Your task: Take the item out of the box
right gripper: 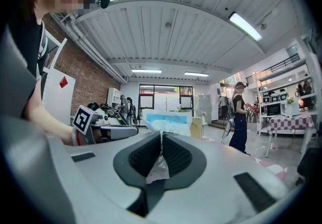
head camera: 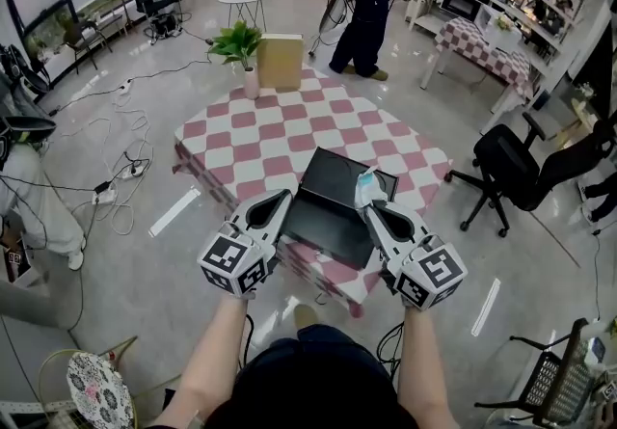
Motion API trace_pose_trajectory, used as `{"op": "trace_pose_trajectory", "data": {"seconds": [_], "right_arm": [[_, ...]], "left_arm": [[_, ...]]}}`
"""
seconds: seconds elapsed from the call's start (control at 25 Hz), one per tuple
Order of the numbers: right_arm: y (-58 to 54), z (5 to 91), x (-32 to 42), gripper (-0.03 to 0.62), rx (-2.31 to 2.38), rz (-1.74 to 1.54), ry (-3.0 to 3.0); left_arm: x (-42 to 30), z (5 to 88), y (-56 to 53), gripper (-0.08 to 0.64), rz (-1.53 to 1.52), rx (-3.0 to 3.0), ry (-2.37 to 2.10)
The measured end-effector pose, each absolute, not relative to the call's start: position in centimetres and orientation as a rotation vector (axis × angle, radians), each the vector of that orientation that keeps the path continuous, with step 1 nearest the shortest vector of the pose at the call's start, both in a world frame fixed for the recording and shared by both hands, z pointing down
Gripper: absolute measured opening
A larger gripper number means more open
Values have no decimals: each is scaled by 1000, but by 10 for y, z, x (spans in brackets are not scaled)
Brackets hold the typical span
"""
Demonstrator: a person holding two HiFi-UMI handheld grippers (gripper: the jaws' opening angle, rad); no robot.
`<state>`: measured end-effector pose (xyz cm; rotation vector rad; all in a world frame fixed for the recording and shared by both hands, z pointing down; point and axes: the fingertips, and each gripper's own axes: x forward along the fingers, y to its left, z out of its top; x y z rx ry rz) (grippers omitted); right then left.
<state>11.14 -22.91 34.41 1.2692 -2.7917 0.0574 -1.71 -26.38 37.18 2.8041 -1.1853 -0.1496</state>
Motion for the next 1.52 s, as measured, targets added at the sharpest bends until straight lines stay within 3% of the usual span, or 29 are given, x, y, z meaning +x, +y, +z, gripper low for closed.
{"op": "trace_pose_trajectory", "data": {"seconds": [1.52], "right_arm": [[-244, 351, 106, 15, 1255, 76, -2787]], "left_arm": [[-26, 385, -280, 3, -146, 2767, -1188]]}}
